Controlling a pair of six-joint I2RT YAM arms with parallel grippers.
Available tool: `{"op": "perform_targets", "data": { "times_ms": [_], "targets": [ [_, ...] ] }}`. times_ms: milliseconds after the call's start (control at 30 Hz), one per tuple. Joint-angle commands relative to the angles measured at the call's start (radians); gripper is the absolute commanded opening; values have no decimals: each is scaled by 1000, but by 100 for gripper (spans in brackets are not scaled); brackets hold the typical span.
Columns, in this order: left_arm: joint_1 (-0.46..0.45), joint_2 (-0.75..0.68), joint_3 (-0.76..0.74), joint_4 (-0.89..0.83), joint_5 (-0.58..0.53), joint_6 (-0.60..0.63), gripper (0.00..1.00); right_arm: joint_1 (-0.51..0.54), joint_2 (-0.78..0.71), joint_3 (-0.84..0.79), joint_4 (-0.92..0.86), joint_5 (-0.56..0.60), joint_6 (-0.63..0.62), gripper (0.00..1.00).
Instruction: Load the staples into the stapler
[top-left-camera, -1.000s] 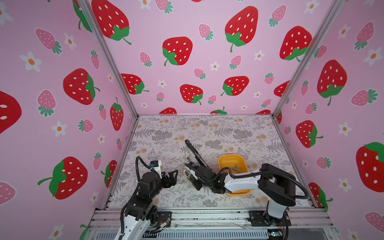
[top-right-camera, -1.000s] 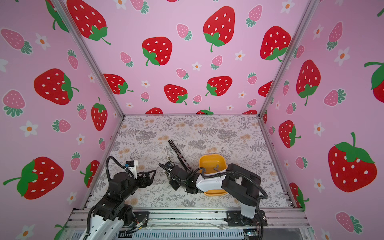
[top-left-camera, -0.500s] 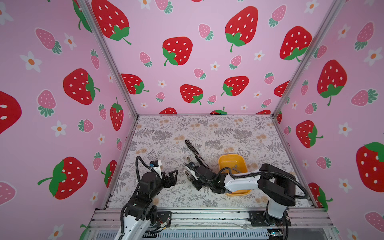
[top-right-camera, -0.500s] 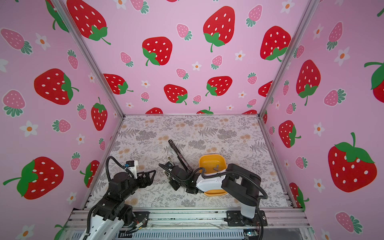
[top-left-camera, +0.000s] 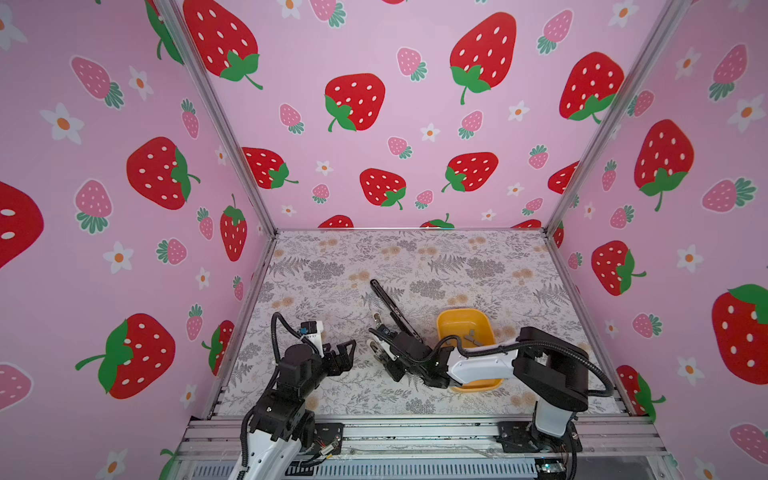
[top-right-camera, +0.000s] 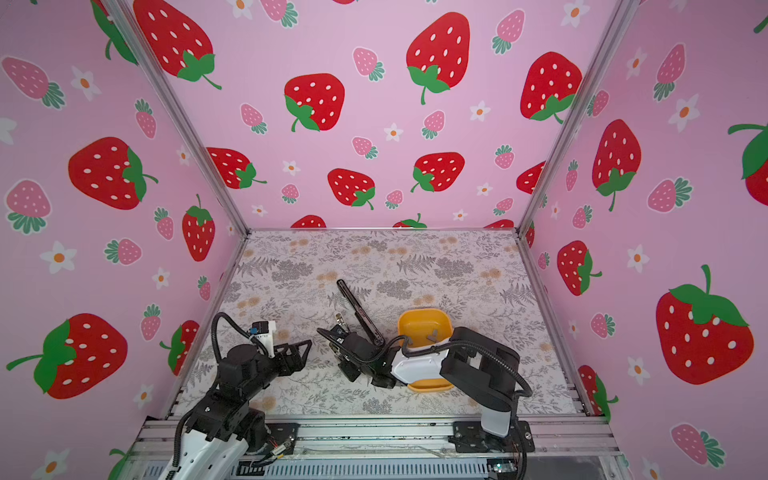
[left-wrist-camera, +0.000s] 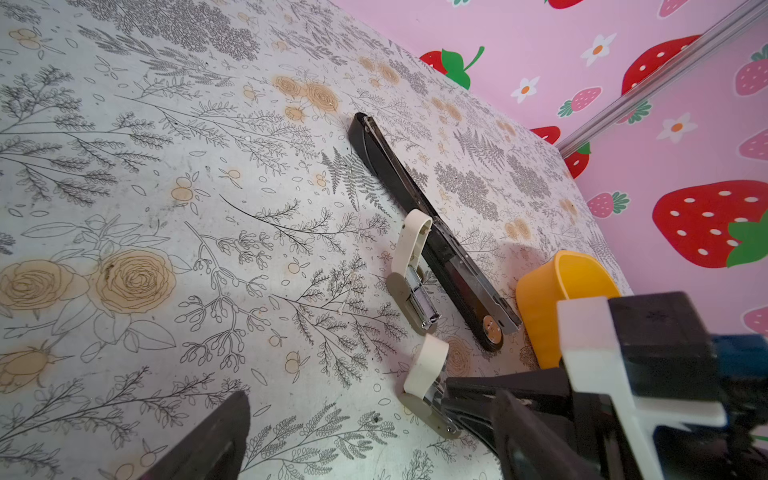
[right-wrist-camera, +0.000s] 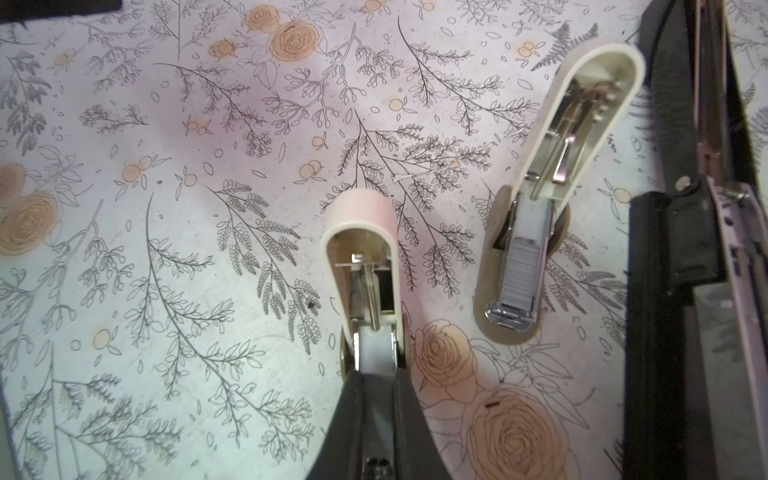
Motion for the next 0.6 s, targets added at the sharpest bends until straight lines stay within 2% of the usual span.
{"op": "perform_targets", "data": {
  "times_ms": [0, 567],
  "targets": [
    [-4, -2, 34, -5, -13, -1, 92, 7, 25, 6, 0, 6, -7, 6],
    [-4, 1, 34, -5, -15, -1, 92, 7, 0, -32, -6, 5, 23, 6]
  ]
}}
